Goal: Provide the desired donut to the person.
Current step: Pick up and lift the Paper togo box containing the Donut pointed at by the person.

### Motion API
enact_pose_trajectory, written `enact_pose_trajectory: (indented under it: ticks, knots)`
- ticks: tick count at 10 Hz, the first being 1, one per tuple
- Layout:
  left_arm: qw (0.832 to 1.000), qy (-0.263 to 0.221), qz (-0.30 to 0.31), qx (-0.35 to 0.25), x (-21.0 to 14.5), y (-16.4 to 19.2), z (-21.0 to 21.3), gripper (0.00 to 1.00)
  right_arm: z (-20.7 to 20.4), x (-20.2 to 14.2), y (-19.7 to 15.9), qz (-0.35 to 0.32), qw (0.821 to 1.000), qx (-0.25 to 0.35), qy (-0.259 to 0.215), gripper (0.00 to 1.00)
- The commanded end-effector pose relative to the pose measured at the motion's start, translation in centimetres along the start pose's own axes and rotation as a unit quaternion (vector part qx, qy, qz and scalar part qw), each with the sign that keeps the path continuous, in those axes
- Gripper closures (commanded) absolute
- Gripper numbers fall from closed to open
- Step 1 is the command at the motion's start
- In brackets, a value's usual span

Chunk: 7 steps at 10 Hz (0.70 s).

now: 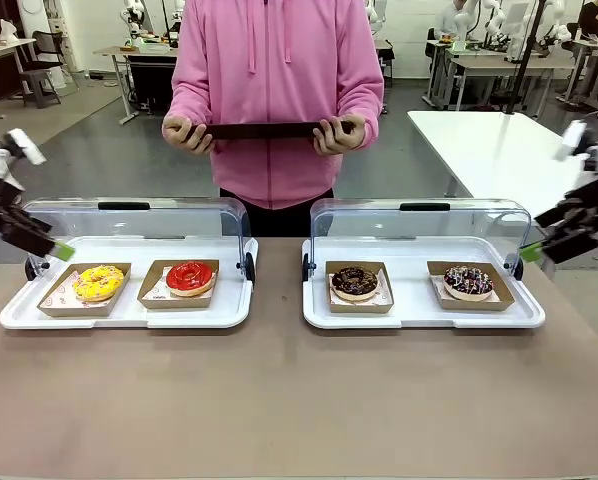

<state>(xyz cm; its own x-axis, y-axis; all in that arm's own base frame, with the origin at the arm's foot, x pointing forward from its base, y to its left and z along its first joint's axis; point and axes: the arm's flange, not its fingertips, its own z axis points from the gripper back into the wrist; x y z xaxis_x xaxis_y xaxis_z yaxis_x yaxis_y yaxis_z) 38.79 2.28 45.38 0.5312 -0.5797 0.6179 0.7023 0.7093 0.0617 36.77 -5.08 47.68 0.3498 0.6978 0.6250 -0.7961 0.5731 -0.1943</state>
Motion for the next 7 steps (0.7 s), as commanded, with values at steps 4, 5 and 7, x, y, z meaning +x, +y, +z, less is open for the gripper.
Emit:
enact_pose_trajectory:
  ticks: [4,5,7]
  knots:
    - [0.997,-0.079,-0.010,-0.005,-11.6,-4.2,2.5,0.00,2.9,-6.8,3.5,0.015,0.991,0.030,-0.129,0.00]
    - [0.996,-0.086,-0.011,0.001,-12.0,-4.3,3.3,0.00,3.4,-6.8,3.4,0.017,0.989,0.041,-0.144,0.00]
    - [0.994,-0.111,-0.021,0.001,-12.7,-4.7,5.5,0.00,4.1,-6.7,3.3,0.021,0.983,0.065,-0.169,0.00]
